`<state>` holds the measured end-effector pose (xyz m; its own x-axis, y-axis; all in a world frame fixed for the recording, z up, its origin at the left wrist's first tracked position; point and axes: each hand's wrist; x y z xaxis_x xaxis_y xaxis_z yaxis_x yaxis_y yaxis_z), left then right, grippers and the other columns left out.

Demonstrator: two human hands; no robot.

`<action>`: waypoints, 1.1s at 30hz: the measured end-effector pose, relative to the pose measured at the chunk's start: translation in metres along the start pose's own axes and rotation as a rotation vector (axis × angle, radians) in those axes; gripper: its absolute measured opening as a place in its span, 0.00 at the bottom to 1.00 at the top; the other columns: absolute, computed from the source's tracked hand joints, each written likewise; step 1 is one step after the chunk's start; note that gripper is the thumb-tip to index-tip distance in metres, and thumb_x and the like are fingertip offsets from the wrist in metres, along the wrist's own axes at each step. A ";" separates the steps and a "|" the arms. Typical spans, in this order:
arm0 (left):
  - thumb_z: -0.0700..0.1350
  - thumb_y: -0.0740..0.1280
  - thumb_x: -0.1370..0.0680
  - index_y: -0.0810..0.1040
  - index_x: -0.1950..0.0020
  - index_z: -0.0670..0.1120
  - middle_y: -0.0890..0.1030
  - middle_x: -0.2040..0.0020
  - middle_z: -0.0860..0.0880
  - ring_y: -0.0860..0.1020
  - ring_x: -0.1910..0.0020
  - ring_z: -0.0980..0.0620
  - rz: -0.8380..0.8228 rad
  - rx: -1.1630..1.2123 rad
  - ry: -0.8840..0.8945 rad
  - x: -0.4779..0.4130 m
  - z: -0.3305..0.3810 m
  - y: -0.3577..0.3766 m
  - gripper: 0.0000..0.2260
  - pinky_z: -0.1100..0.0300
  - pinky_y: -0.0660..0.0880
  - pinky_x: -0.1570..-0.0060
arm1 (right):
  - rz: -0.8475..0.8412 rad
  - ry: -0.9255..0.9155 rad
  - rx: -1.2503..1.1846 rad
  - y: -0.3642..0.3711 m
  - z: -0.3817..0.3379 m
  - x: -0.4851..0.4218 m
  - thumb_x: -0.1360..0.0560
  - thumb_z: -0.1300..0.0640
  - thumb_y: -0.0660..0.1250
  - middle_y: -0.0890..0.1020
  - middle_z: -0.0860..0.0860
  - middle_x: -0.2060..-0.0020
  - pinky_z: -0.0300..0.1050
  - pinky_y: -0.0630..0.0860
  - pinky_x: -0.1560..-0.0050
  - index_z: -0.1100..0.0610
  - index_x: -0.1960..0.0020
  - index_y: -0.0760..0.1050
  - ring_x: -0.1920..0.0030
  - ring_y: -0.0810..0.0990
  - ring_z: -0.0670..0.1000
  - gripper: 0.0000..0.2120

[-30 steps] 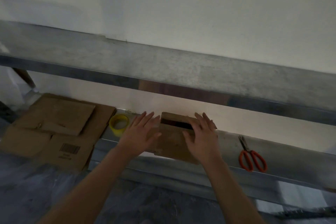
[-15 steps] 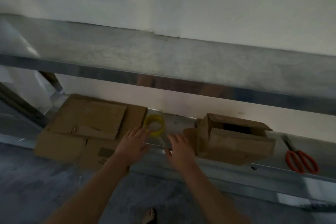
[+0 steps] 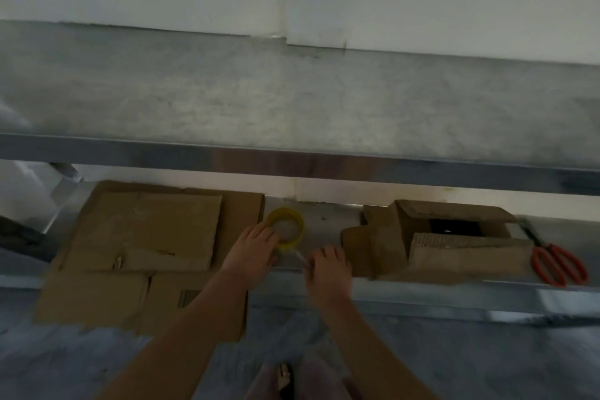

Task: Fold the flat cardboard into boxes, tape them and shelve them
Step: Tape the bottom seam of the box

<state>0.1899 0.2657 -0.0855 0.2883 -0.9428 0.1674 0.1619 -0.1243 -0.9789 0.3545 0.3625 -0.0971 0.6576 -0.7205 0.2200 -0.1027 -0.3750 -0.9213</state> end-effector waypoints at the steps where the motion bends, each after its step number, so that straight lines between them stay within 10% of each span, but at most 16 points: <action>1: 0.50 0.58 0.19 0.65 0.27 0.49 0.66 0.27 0.49 0.57 0.24 0.48 -0.002 -0.009 0.000 -0.002 0.000 0.001 0.20 0.53 0.50 0.26 | -0.004 0.008 -0.018 0.000 0.001 -0.001 0.21 0.50 0.60 0.74 0.50 0.41 0.46 0.68 0.39 0.50 0.41 0.75 0.35 0.68 0.53 0.11; 13: 0.43 0.62 0.20 0.75 0.37 0.47 0.77 0.39 0.47 0.73 0.37 0.46 0.187 0.264 0.013 0.013 0.019 -0.034 0.12 0.54 0.65 0.35 | -0.025 -0.038 -0.183 -0.049 0.000 0.011 0.19 0.58 0.59 0.77 0.54 0.43 0.46 0.73 0.50 0.55 0.40 0.71 0.46 0.77 0.54 0.09; 19: 0.43 0.60 0.18 0.72 0.34 0.46 0.75 0.40 0.49 0.67 0.45 0.58 0.304 0.422 0.024 0.036 0.029 -0.071 0.13 0.59 0.67 0.42 | 0.065 -0.167 -0.205 -0.110 -0.006 0.028 0.22 0.55 0.65 0.77 0.49 0.45 0.38 0.73 0.49 0.51 0.36 0.70 0.48 0.78 0.47 0.15; 25: 0.62 0.59 0.23 0.74 0.38 0.54 0.73 0.46 0.60 0.68 0.47 0.61 0.364 0.529 0.031 0.048 0.093 -0.099 0.19 0.63 0.68 0.47 | 0.086 -0.255 -0.236 -0.168 0.038 0.055 0.24 0.52 0.67 0.77 0.42 0.54 0.39 0.77 0.51 0.45 0.49 0.76 0.55 0.76 0.41 0.05; 33: 0.58 0.73 0.29 0.72 0.44 0.62 0.75 0.49 0.64 0.72 0.48 0.68 0.444 0.631 -0.049 0.028 0.195 -0.132 0.17 0.70 0.67 0.54 | 0.117 -0.221 -0.392 -0.226 0.128 0.069 0.26 0.46 0.70 0.76 0.33 0.61 0.28 0.65 0.58 0.39 0.55 0.75 0.59 0.73 0.32 0.04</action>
<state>0.3610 0.3161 0.0717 0.4908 -0.8467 -0.2056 0.5245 0.4755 -0.7062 0.5187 0.4719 0.0855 0.7633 -0.6459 0.0090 -0.4321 -0.5209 -0.7362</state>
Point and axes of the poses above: each hand's wrist, its own x-axis away from the middle knuckle, its own y-axis out of the palm, z = x × y
